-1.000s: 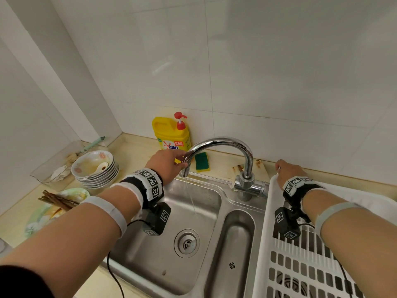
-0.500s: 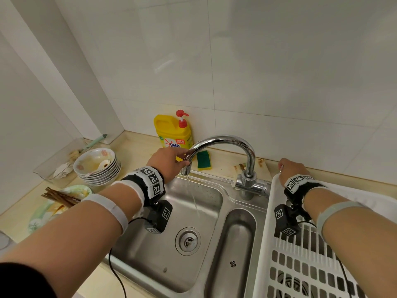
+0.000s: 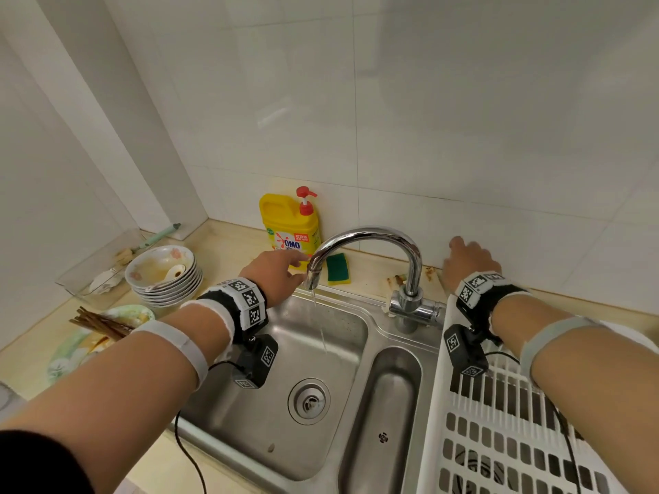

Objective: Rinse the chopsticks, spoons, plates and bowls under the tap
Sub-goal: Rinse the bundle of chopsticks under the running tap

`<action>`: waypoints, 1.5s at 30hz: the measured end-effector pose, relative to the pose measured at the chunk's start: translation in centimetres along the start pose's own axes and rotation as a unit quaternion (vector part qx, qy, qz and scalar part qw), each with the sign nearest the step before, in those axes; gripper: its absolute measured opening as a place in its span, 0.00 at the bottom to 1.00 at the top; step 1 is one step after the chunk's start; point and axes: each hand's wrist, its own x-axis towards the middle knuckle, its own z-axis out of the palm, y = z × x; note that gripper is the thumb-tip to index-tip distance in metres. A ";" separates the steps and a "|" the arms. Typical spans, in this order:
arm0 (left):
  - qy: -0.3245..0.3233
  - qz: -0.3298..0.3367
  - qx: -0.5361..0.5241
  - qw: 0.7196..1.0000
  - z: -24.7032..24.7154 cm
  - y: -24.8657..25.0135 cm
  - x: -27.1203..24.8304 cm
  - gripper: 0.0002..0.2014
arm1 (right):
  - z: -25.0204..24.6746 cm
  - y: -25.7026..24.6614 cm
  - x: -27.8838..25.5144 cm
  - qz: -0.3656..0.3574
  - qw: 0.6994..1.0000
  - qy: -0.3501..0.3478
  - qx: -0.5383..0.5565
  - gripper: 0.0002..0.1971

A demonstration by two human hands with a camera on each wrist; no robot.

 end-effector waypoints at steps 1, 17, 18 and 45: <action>0.002 -0.005 0.011 1.000 -0.2 -0.5 -0.4 0.20 | -1.0 -1.2 -0.5 -0.035 0.998 0.046 -0.023 0.19; 0.043 -0.145 0.095 0.984 -6.6 -16.3 -13.0 0.20 | -0.9 -26.2 -12.1 -0.402 0.911 0.049 -0.076 0.16; 0.041 -0.158 0.100 0.982 -6.8 -18.0 -13.9 0.20 | 0.2 -27.8 -12.7 -0.410 0.909 0.024 -0.069 0.16; 0.013 -0.084 0.073 0.994 -10.2 -46.1 -13.4 0.17 | 20.0 -56.2 -16.0 -0.332 0.903 -0.174 -0.210 0.10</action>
